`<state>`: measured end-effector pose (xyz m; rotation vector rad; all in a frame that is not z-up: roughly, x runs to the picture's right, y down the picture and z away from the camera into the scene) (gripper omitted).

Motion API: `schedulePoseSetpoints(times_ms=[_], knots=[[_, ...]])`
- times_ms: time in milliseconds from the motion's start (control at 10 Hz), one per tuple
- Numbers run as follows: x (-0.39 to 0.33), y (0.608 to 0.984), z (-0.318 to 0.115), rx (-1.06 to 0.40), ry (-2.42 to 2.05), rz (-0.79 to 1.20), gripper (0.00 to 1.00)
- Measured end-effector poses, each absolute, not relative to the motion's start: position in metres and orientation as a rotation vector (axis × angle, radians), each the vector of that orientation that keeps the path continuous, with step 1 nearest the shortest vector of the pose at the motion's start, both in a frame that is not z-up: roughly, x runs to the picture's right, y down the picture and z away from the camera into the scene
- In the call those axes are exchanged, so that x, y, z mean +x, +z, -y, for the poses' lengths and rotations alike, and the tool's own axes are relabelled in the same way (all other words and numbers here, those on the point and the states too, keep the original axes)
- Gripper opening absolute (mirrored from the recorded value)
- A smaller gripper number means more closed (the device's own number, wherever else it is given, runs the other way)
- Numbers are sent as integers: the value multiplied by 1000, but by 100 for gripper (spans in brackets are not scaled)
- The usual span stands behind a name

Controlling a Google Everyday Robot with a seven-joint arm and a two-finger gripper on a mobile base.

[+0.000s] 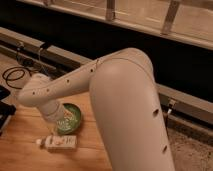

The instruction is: Place the bottle in the ceramic bowl

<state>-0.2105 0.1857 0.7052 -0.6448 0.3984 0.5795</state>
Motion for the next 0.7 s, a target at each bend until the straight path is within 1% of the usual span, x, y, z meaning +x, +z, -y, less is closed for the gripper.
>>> schedulePoseSetpoints(times_ms=[300, 700], knots=[[-195, 703, -207, -655, 589, -413, 65], [-183, 713, -242, -729, 644, -377, 65]])
